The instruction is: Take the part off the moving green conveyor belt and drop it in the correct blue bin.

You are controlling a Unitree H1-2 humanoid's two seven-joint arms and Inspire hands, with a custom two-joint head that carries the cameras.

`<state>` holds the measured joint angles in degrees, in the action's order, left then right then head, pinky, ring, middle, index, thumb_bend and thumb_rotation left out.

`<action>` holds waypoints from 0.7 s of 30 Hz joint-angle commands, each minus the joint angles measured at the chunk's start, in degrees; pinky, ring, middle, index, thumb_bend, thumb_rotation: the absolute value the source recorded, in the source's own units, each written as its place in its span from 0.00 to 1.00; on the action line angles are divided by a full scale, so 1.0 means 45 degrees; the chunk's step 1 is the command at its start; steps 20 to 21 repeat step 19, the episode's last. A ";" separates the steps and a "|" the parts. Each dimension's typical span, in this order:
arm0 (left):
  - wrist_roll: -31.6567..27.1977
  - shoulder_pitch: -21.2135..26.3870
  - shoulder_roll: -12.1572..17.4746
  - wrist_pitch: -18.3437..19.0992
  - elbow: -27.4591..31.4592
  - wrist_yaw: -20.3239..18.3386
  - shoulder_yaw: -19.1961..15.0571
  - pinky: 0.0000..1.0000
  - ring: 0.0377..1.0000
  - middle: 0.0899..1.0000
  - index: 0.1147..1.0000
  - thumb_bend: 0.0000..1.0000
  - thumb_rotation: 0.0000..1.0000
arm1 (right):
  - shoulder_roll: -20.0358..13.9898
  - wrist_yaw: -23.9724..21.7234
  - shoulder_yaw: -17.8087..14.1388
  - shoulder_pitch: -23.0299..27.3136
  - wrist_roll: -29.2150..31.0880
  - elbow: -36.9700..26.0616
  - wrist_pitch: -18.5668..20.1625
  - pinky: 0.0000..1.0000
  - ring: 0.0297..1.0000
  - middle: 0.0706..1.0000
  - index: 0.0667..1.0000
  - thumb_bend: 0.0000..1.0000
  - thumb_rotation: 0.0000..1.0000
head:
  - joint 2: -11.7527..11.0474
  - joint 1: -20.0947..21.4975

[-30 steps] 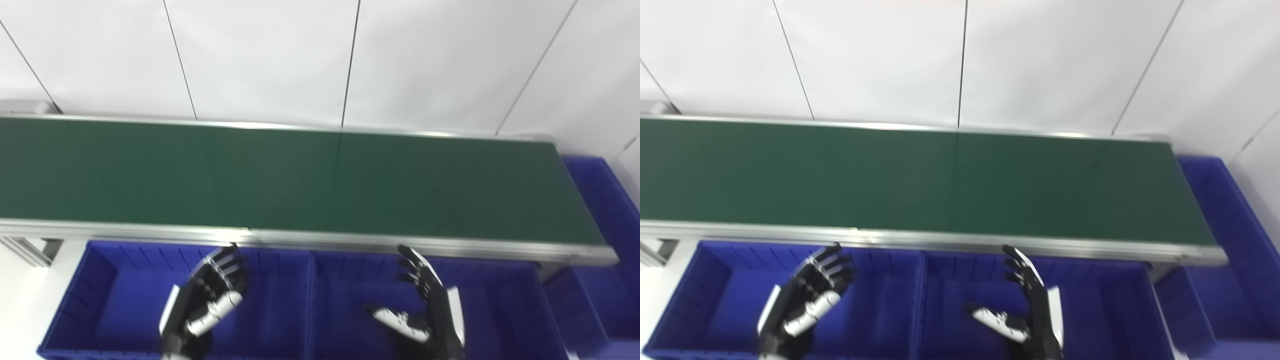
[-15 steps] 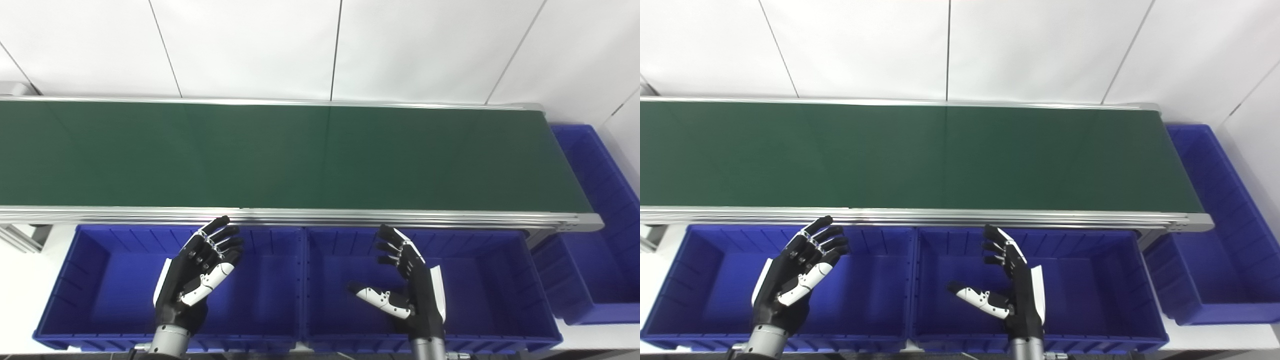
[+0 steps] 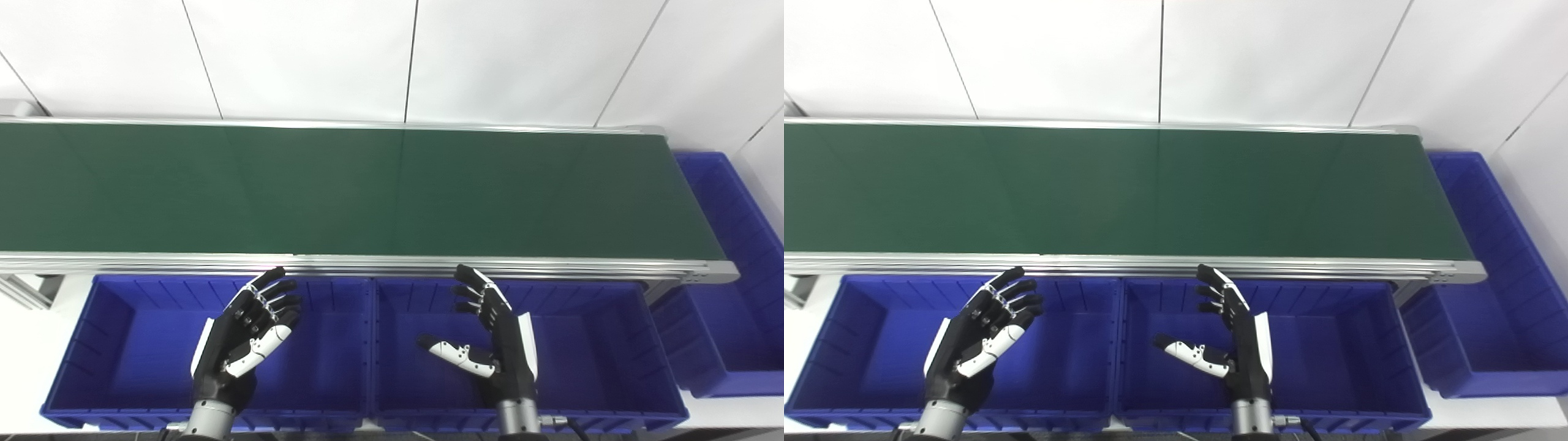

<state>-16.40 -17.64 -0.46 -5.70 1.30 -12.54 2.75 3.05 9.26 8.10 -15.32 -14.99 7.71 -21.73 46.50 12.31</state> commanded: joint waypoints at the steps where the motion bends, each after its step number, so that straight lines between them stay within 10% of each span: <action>1: 0.0221 0.0026 -0.0075 -0.0615 0.0176 -0.0029 0.0055 0.65 0.64 0.68 0.73 0.54 0.00 | 0.0048 -0.0011 0.0042 0.0201 -0.0180 -0.0182 0.0055 0.64 0.74 0.78 0.78 0.71 0.19 | 0.0004 -0.0011; 21: 0.0673 -0.0087 -0.0316 -0.1285 -0.0206 0.0073 0.0022 0.65 0.64 0.67 0.72 0.57 0.00 | -0.0279 -0.0171 -0.0023 0.0169 -0.0072 0.0023 0.0174 0.64 0.75 0.80 0.81 0.70 0.16 | -0.0396 -0.0397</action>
